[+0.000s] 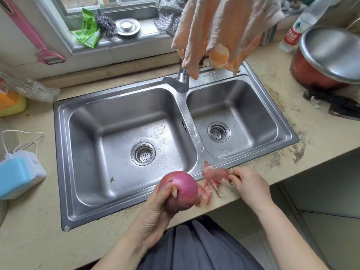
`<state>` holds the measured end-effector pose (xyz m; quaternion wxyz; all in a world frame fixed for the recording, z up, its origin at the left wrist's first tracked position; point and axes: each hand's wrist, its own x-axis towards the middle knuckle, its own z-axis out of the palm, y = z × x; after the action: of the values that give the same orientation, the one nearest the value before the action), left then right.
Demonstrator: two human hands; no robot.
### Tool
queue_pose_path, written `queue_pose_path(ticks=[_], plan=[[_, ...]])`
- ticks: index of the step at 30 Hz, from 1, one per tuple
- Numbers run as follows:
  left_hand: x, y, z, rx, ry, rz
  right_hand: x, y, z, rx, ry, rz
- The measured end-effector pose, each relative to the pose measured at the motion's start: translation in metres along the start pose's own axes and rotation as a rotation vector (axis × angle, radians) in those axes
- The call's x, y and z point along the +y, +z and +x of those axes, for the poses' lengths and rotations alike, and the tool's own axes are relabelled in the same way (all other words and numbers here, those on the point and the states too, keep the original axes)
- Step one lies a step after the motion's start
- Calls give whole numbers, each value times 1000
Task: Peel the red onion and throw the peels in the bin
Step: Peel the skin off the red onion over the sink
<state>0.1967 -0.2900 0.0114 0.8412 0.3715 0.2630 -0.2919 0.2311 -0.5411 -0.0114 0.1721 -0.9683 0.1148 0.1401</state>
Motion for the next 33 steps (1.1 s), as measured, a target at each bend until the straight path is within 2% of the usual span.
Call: queue_pose_path(ticks=[5,9,12,15,19,26,33], plan=[[-4,-1,2,-41,-57,49,8,1,-7,40,-4,-5],[-5,0,4,-66,-74,61,4,-7,-18,124,26,96],[-4,6,5,-66,-84,36,-17,-17,-35,191,-145,375],[-4,12,4,-89,-94,17,-47,-27,-56,153,-386,646],[-3,17,2,-128,-67,36,-72,-31,-71,40,-486,733],[-5,22,-2,-75,4,137,-83,-29,-73,10,-391,674],[-11,16,-2,-3,106,183,-89,-21,-72,77,-242,597]])
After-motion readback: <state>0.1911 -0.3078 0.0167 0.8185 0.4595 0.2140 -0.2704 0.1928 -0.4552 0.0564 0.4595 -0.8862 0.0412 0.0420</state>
